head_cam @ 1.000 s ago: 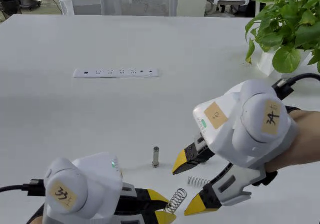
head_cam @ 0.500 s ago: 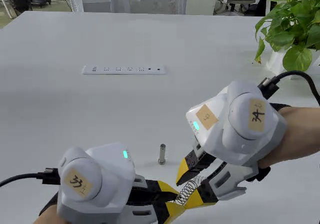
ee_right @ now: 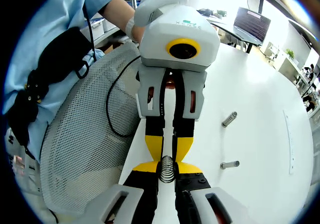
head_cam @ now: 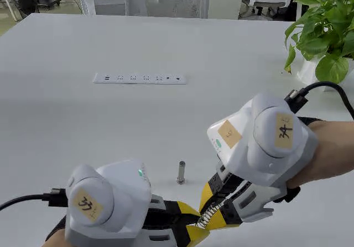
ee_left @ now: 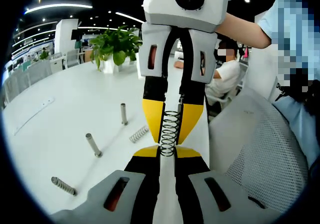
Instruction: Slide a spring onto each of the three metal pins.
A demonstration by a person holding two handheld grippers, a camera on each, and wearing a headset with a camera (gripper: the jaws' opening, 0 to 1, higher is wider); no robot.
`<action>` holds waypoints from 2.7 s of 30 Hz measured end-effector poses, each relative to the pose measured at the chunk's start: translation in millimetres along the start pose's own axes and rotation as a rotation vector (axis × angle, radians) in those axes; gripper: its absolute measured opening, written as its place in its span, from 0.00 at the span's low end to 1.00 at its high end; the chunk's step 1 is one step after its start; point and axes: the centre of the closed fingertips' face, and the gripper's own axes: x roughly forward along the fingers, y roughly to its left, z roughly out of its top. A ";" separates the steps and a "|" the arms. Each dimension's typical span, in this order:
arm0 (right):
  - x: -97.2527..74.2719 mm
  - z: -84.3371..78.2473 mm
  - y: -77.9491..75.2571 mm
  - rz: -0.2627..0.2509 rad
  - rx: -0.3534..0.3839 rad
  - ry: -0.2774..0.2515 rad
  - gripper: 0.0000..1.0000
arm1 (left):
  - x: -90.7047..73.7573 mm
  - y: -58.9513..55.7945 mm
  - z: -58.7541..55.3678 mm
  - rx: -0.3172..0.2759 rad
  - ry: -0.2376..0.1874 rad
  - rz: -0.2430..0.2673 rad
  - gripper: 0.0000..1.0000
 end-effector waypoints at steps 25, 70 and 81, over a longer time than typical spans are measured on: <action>-1.6 4.9 -11.5 -0.034 0.064 -0.028 0.08 | -12.5 15.4 -7.4 -0.048 -0.032 0.076 0.10; -13.6 -24.3 -56.8 -0.054 -0.003 0.137 0.08 | -99.5 74.7 -58.6 -0.162 -0.049 0.472 0.99; -15.3 -23.0 -80.5 -0.046 -0.047 0.197 0.08 | -102.8 75.8 -59.0 -0.165 -0.049 0.476 0.97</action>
